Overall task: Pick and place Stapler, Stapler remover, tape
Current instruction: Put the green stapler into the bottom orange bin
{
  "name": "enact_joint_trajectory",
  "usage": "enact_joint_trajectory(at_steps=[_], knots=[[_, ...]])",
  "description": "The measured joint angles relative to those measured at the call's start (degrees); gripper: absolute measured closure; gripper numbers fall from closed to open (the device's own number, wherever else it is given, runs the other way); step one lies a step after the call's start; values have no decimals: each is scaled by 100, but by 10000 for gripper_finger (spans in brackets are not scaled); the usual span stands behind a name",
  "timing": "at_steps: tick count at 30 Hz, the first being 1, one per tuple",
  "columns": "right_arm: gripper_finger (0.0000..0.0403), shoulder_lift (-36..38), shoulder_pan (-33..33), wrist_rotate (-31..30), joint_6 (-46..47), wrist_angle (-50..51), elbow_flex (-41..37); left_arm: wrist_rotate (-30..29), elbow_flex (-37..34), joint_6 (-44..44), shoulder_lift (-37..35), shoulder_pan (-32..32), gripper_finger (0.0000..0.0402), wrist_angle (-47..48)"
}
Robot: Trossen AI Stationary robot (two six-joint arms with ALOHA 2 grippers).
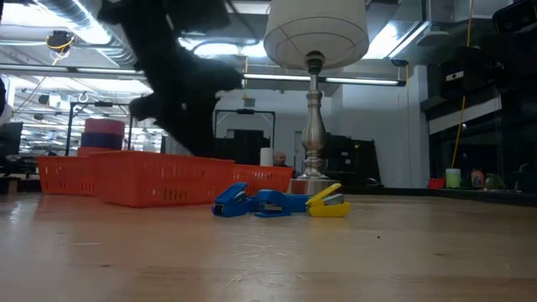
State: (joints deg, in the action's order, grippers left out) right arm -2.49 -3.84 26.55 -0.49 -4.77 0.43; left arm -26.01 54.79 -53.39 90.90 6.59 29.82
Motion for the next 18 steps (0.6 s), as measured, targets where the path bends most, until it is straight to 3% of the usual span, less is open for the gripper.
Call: enact_joint_trajectory(at_steps=[7,13,18], knots=[[274,0,1,-1,2,0,0,41,456,773,1,4,272,-302],[274,1,2,1,2,0,1,698,475,1749,-1,19,270,-1345],[274,1,0,1,2,-1,0,563,476,1652,3,14,272,-1673]])
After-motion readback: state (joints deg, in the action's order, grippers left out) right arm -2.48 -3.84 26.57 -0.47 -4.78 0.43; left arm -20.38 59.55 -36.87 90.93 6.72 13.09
